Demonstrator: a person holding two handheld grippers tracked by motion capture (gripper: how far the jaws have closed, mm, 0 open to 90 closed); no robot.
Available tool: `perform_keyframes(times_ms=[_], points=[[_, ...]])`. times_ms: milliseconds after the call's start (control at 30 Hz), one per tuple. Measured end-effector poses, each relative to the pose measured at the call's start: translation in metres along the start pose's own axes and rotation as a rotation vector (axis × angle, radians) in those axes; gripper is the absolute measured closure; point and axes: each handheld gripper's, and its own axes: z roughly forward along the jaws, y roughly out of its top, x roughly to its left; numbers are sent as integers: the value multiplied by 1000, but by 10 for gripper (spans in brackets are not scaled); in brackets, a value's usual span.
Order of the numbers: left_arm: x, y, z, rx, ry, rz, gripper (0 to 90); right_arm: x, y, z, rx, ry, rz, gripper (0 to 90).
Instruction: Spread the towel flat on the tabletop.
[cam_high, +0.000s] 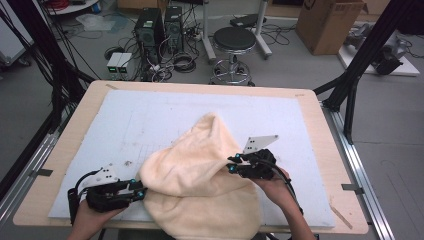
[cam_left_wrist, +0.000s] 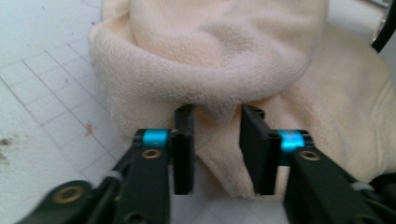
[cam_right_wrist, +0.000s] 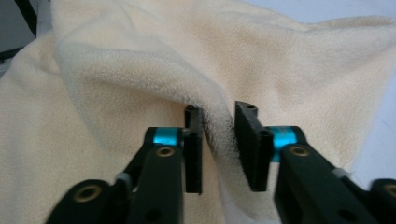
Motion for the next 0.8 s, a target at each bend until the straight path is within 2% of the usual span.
perform_keyframes(times_ms=[133,233,267,333,400,433,467,500,533,600,700,733,800], points=[[5,22,-1,-35,1,13,501,-2,-3,-10,-47,-4,32,572],[9,37,8,-54,8,46,464,-3,-9,-16,-69,-9,51,540],[11,41,14,-57,11,41,456,-4,-13,-16,-74,-9,58,538],[15,47,30,-32,42,51,448,-3,-19,-13,-59,0,64,532],[20,49,45,9,48,46,441,-1,-26,-7,-33,11,60,522],[22,49,54,39,60,55,441,1,-28,-5,-16,18,59,514],[24,48,61,71,75,68,444,3,-31,-2,6,17,38,511],[27,47,68,100,73,62,450,4,-33,1,20,6,20,503],[29,46,74,132,74,53,456,4,-35,4,35,11,25,500],[33,44,82,176,77,34,496,3,-33,12,48,8,14,499],[36,41,88,223,71,11,616,0,-27,23,43,12,12,518],[35,40,89,233,62,19,672,-2,-26,27,48,17,9,548],[30,39,88,246,72,47,789,-7,-24,33,61,40,5,705]])
